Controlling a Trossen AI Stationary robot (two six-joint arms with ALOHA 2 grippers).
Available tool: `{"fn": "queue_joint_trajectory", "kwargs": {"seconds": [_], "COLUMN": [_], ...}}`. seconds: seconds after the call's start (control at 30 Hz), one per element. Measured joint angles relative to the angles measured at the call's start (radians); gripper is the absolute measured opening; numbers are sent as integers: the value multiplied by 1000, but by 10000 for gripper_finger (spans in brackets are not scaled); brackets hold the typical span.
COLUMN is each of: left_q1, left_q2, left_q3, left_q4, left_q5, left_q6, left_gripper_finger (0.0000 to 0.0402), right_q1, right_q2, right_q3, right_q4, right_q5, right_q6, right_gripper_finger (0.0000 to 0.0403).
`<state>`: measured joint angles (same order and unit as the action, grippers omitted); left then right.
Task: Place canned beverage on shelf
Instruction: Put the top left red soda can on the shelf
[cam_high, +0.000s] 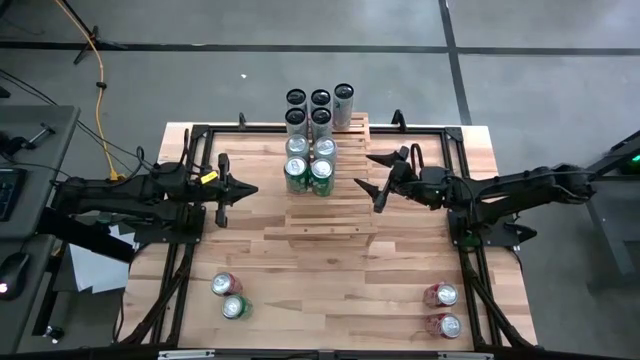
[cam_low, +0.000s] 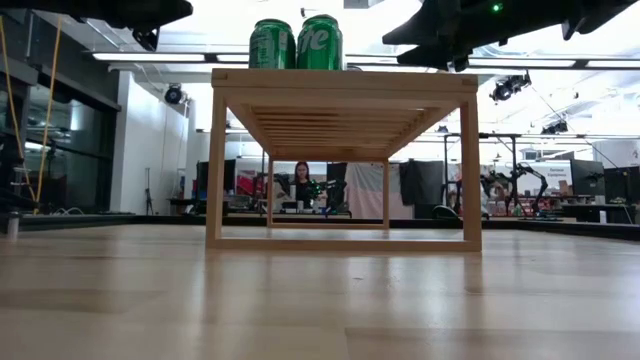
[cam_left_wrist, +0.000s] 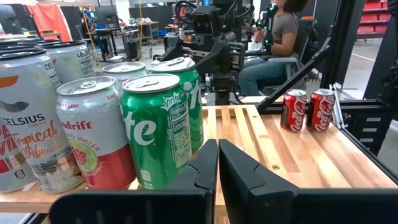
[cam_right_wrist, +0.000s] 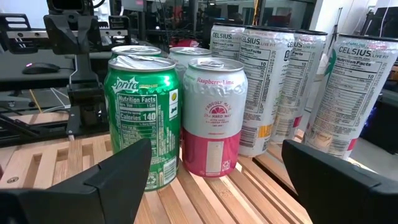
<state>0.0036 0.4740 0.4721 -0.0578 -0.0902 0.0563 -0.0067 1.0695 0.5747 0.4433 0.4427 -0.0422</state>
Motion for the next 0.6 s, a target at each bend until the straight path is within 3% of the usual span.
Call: {"fn": "queue_joint_trajectory", "kwargs": {"seconds": [0.33,0.6], "left_q1": [0,1], "left_q2": [25,68], "left_q3": [1,1], "left_q4": [0,-3], "left_q5": [0,15], "left_q6": [-5,-73], "left_gripper_finger": [49,139], "right_q1": [0,0], "right_q2": [0,0], "right_q3": [0,0], "right_q4": [-1,-1], "right_q5": [0,0], "right_q6": [0,1], "right_gripper_finger": [346,346]}}
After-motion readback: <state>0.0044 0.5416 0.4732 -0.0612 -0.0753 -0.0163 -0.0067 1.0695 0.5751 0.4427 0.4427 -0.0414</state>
